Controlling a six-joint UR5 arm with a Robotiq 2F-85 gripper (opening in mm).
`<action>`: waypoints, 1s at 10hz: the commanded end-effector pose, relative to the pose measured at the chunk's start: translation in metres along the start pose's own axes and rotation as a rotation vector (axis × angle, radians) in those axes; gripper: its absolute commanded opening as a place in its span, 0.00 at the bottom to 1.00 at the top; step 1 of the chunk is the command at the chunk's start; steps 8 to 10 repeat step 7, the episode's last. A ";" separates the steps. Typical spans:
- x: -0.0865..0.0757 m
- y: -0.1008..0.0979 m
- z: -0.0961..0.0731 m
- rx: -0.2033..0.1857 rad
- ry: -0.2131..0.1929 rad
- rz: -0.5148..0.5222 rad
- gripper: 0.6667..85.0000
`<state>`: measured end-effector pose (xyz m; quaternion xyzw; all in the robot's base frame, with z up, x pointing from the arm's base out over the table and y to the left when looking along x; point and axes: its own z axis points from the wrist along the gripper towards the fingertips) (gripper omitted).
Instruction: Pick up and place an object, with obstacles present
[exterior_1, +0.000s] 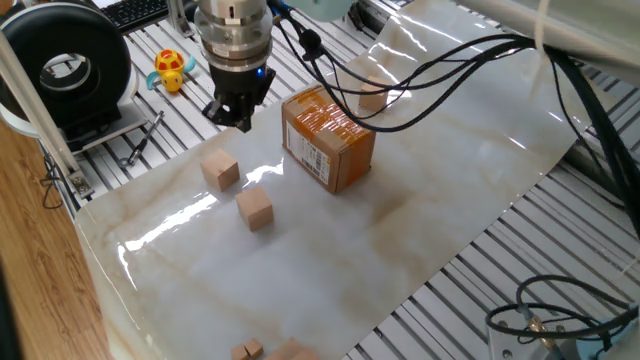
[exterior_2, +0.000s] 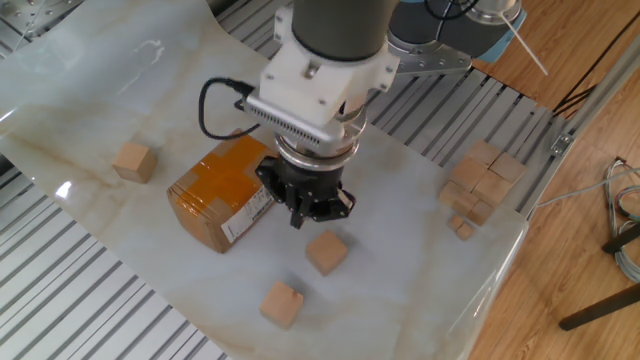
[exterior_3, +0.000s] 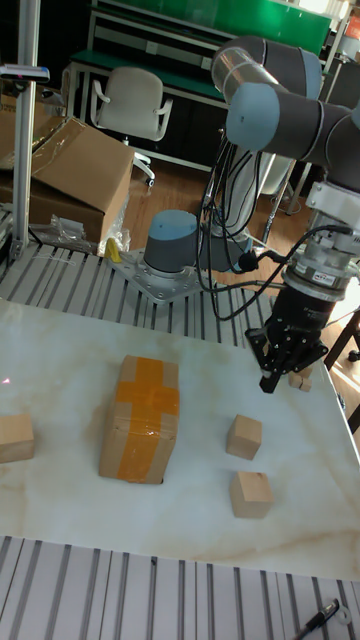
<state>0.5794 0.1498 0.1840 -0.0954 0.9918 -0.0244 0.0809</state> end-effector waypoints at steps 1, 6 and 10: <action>0.016 -0.025 -0.002 0.004 -0.005 -0.038 0.01; 0.061 -0.043 0.026 0.017 0.080 -0.008 0.01; 0.062 -0.038 0.028 -0.003 0.086 -0.006 0.01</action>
